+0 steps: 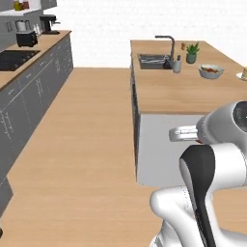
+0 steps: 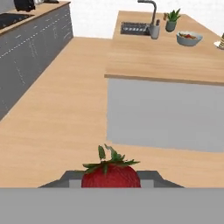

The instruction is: Take the strawberry from the fridge and place it on top of the pancake, located on the dining counter.

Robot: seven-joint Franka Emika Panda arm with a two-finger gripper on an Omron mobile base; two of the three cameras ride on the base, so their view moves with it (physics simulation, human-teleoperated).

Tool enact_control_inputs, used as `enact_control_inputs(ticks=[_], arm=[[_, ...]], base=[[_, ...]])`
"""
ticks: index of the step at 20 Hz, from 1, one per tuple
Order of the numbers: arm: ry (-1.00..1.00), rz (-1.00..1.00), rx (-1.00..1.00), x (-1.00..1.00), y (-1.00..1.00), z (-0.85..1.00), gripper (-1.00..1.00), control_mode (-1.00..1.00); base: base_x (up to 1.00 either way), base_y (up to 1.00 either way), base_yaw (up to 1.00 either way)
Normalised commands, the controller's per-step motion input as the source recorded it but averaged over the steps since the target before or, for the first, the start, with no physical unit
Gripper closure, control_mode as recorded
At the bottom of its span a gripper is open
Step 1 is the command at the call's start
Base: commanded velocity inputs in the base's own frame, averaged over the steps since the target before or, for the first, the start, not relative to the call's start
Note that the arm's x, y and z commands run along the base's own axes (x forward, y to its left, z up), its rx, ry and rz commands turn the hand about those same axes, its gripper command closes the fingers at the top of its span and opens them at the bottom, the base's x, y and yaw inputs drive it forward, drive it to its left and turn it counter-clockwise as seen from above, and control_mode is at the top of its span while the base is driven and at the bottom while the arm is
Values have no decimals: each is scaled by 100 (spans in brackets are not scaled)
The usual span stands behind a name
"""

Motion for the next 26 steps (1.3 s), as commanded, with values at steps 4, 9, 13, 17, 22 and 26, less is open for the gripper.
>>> enact_control_inputs(ticks=[4, 9, 13, 17, 22, 26], arm=[[0, 0, 0, 0, 0, 0, 100, 100], [0, 0, 0, 0, 0, 0, 100, 100], [0, 0, 0, 0, 0, 0, 100, 100], [0, 0, 0, 0, 0, 0, 100, 100], [0, 0, 0, 0, 0, 0, 100, 100], [0, 0, 0, 0, 0, 0, 100, 100]], base=[[4, -94, -34], [9, -100, -37], [28, -100, -34], [46, -100, -26], [53, -100, -9], [49, -100, 0]])
